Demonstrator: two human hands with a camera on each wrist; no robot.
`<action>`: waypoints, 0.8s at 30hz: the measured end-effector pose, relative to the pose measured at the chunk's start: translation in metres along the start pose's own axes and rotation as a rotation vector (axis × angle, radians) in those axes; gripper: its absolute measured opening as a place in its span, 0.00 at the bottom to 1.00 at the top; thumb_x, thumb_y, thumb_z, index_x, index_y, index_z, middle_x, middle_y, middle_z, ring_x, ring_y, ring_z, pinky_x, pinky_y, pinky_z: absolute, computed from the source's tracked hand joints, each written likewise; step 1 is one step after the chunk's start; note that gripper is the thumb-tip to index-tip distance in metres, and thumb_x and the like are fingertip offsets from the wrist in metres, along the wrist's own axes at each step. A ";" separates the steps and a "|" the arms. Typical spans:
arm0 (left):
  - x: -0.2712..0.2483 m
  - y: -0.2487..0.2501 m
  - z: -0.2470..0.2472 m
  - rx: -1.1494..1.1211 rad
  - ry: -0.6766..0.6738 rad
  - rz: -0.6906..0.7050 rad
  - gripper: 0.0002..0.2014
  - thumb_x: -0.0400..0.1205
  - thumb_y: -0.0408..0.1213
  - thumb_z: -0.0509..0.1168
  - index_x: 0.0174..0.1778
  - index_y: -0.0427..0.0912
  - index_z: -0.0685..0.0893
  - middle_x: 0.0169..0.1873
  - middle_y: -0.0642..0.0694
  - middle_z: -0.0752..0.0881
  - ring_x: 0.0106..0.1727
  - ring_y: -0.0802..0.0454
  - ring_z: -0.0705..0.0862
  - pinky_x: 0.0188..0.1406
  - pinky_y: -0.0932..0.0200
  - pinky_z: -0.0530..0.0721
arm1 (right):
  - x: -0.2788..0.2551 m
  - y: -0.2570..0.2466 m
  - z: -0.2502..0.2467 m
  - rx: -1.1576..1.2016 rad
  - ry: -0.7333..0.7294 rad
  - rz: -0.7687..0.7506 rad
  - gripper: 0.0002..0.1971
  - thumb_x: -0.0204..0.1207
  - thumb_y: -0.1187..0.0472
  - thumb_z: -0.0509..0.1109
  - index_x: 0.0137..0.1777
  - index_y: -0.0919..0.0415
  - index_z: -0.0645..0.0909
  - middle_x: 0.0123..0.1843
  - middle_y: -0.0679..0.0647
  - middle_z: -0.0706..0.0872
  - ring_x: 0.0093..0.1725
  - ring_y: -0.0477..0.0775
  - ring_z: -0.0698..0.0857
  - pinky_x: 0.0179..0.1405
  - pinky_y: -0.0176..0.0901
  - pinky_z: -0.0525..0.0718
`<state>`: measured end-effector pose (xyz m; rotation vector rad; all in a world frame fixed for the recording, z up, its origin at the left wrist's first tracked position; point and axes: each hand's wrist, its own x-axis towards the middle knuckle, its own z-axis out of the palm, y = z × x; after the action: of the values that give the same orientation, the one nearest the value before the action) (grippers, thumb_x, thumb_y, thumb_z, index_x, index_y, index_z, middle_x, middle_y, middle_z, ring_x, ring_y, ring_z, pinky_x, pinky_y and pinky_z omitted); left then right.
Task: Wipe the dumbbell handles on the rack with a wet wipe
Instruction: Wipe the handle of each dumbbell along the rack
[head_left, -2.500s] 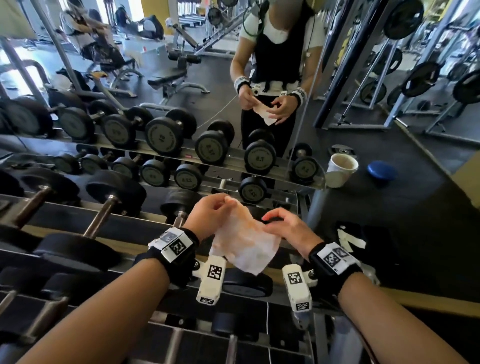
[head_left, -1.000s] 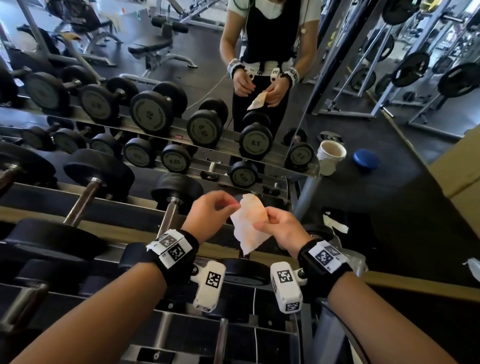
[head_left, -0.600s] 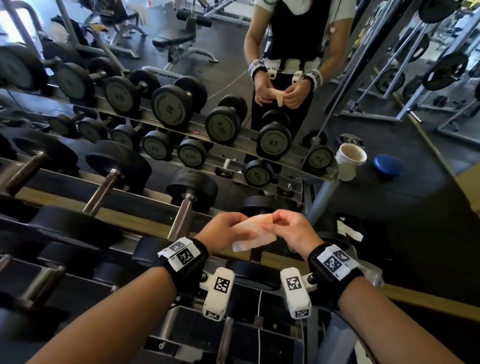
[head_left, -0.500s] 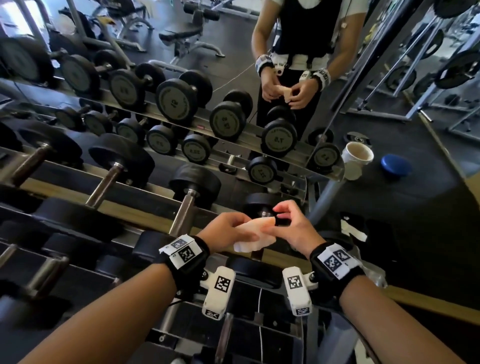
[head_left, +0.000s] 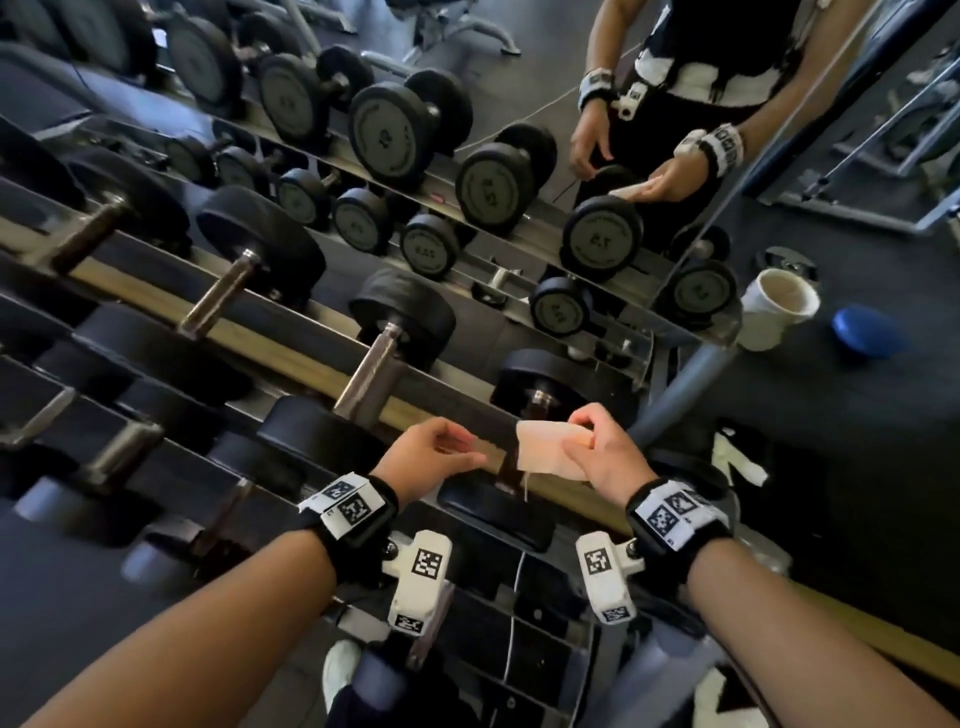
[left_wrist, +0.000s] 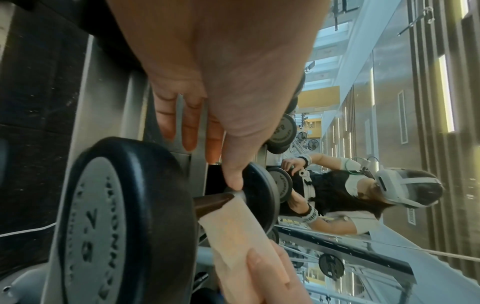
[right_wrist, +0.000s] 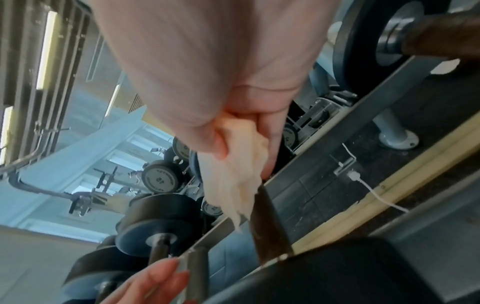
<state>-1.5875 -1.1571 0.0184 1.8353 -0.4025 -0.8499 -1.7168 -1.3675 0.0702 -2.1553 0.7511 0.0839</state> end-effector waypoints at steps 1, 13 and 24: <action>-0.002 -0.004 0.002 0.001 0.016 -0.012 0.14 0.69 0.41 0.82 0.46 0.49 0.86 0.44 0.49 0.91 0.49 0.52 0.90 0.57 0.55 0.85 | 0.004 0.003 -0.002 -0.001 0.028 -0.013 0.12 0.79 0.68 0.67 0.60 0.58 0.77 0.52 0.56 0.83 0.54 0.58 0.82 0.55 0.49 0.79; -0.024 -0.006 0.009 0.065 -0.025 -0.093 0.16 0.70 0.46 0.81 0.51 0.56 0.86 0.46 0.60 0.87 0.47 0.68 0.84 0.47 0.73 0.79 | 0.052 -0.033 -0.014 -0.254 -0.020 -0.498 0.15 0.81 0.60 0.66 0.64 0.44 0.83 0.53 0.51 0.91 0.51 0.50 0.87 0.53 0.41 0.83; -0.026 -0.004 0.009 0.064 -0.026 -0.129 0.16 0.72 0.48 0.79 0.54 0.55 0.85 0.46 0.61 0.86 0.49 0.66 0.84 0.46 0.71 0.76 | 0.056 0.005 0.019 -0.519 -0.370 -0.591 0.21 0.81 0.63 0.68 0.72 0.47 0.81 0.70 0.48 0.85 0.73 0.53 0.79 0.78 0.51 0.72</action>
<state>-1.6125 -1.1455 0.0225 1.9272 -0.3336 -0.9600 -1.6699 -1.3834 0.0369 -2.6555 -0.1587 0.3868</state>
